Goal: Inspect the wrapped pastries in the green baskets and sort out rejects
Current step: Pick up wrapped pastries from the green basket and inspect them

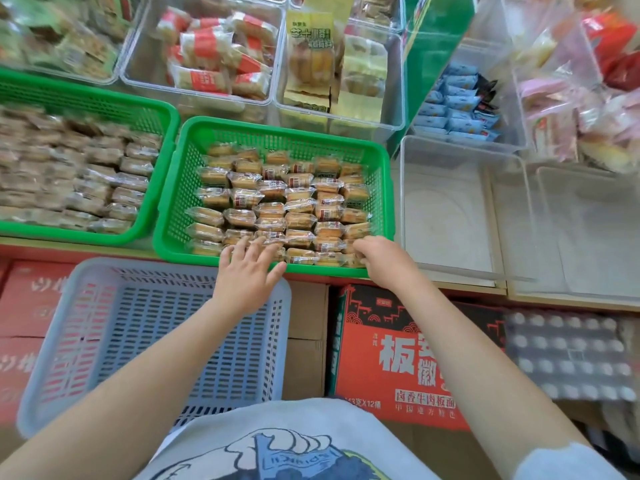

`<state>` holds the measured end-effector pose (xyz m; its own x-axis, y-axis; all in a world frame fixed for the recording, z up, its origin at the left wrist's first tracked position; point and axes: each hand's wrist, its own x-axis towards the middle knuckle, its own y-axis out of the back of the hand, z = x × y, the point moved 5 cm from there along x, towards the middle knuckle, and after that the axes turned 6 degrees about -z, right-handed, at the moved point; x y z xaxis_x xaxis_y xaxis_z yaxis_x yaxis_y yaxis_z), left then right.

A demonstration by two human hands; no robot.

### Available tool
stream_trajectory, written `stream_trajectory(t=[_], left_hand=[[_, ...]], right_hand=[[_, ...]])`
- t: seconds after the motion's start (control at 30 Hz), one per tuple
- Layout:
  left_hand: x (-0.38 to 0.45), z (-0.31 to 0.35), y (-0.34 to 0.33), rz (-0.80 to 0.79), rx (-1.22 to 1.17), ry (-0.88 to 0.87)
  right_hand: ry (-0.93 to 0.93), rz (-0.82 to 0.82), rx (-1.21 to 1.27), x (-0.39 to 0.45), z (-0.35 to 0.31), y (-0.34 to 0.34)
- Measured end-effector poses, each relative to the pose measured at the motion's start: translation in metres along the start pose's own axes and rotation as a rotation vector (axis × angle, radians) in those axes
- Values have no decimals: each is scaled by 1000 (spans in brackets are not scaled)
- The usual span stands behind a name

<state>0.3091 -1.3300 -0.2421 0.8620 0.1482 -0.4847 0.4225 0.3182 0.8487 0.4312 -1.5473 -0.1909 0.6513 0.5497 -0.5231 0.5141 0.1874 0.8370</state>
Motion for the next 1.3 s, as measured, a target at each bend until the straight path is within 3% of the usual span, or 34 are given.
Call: stream_trajectory(t=[0.17, 0.3, 0.4, 0.47, 0.53, 1.03, 1.2, 1.3], left_hand=[[1, 0, 4, -31, -31, 19], [-9, 12, 28, -46, -242, 12], [-37, 53, 64, -101, -839, -147], [-55, 81, 81, -232, -1346, -199], [-64, 93, 91, -263, -1580, -168], [-78, 88, 106, -220, -1786, -142], [-75, 85, 105, -145, -1762, -66], [-71, 79, 99, -27, -1656, 60]], right_hand=[[-65, 82, -43, -33, -6, 30], [-184, 227, 381, -89, 8, 68], [-194, 333, 1001, -116, 5, 74], [-146, 271, 1449, -117, -9, 64], [-95, 207, 1677, -113, -25, 54], [26, 157, 1941, -102, -40, 36], [-6, 224, 1884, -103, -34, 30], [-66, 311, 1725, -106, -27, 27]])
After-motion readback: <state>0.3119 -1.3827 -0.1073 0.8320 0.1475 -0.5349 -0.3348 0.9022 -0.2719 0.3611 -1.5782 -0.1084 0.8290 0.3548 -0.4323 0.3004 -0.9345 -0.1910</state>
